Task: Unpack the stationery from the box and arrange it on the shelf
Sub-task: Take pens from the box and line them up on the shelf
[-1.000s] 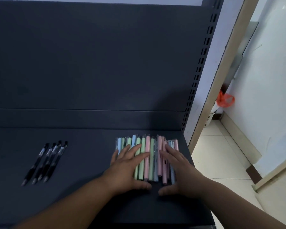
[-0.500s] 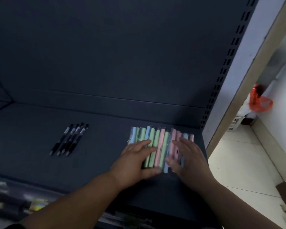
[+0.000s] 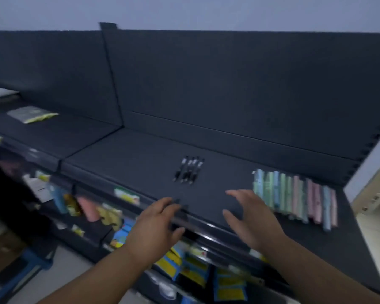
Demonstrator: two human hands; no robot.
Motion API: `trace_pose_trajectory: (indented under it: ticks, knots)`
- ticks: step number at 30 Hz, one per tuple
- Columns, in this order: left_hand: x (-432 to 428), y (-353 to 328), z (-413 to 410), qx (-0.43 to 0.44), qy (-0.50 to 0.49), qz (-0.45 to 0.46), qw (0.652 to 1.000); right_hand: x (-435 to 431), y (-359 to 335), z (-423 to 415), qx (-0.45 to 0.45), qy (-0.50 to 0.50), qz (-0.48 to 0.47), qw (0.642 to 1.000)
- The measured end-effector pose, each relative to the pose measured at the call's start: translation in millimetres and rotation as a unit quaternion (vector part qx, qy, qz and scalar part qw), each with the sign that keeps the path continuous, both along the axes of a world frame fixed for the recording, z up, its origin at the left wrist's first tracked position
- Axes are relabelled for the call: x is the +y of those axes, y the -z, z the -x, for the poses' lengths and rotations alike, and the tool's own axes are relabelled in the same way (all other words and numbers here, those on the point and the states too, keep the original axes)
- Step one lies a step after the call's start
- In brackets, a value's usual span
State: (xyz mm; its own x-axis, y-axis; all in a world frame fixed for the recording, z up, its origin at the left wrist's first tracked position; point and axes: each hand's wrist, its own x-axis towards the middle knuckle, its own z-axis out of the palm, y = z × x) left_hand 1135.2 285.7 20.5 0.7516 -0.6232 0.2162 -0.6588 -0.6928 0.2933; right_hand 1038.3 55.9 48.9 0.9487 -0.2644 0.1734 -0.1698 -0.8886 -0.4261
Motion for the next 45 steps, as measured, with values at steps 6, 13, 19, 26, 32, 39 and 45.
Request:
trace_pose_trajectory:
  ticks: [6, 13, 19, 26, 32, 39, 45]
  knots:
    - [211.9, 29.7, -7.9, 0.056, -0.141, -0.031, 0.988, 183.1, 41.8, -48.1, 0.065, -0.108, -0.001, 0.992]
    - [404.5, 55.6, 18.5, 0.163, -0.304, -0.067, 0.936, 341.2, 95.9, -97.6, 0.226, -0.242, 0.068, 0.941]
    - [493.8, 76.1, 27.6, 0.21, -0.407, -0.07, 0.886, 440.6, 116.2, -156.0, 0.266, -0.334, 0.117, 0.897]
    - [548.6, 91.9, -37.9, 0.219, -0.476, -0.078, 0.848, 517.3, 132.0, -262.2, 0.279, -0.405, 0.128, 0.861]
    - [578.1, 85.6, -148.9, 0.219, -0.534, -0.069, 0.813, 566.8, 120.8, -403.3, 0.258, -0.442, 0.134, 0.849]
    - [613.3, 71.5, -251.9, 0.209, -0.557, -0.042, 0.803, 627.4, 104.4, -523.9, 0.238, -0.466, 0.104, 0.846]
    - [680.4, 73.9, -330.9, 0.185, -0.564, -0.02, 0.804, 698.1, 95.3, -597.4, 0.213, -0.475, 0.072, 0.851]
